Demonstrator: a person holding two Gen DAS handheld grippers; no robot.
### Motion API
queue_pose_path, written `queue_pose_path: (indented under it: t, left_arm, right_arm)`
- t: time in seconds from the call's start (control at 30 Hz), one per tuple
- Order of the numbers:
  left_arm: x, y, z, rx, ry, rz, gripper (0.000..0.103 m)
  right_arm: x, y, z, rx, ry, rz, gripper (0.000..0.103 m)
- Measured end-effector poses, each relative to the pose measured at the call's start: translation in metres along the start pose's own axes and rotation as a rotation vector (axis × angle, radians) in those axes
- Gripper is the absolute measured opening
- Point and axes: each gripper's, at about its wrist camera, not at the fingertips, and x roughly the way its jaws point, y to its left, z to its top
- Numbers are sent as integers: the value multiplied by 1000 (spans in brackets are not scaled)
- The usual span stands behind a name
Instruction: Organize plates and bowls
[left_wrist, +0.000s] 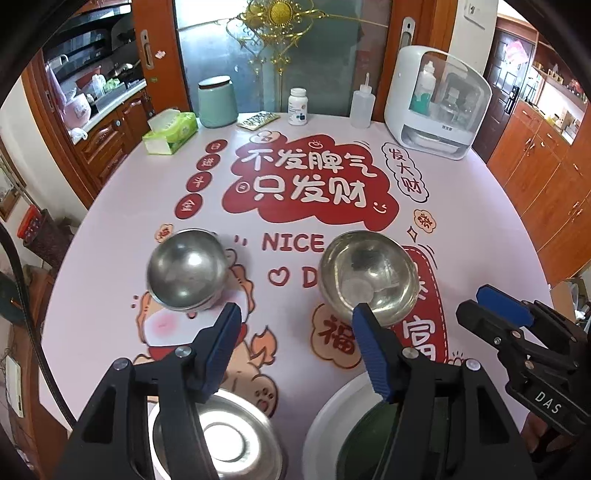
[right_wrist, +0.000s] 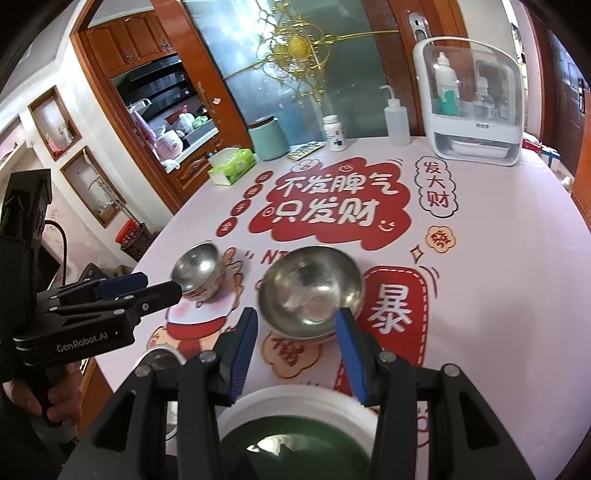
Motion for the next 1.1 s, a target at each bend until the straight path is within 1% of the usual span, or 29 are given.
queue_pose_path:
  t: [0.13,0.17,0.4,0.5,0.57,0.8,1.0,1.1]
  left_arm:
    - [20,-8,6,-9,12,18,71]
    - [25,-9,7,-15,19,18,72]
    - [67,-15,7,-19,91,25,72]
    - [83,-16,6,-29,124,10,72]
    - [93,-16,6,-34,144,4,76]
    - [122,-22,5,-14,197,3,76]
    - [141,-23,1,-20,254,-6,76]
    - [148,-22,0,-41,272,-23,76]
  right_arm:
    - [14,-16,4,15,11,-14,44]
    - [17,-18,5,21,16,-17,44]
    - [44,-35,6,46,46,-29,44]
    - [54,-40,5,61,60,-30,44]
    - [61,-44,4,72,72,-36,44]
    - [80,-49,0,84,117,-41,44]
    - [92,-51,-2,89,149,-35,44]
    - [97,-52,-3,94,166,-31,44]
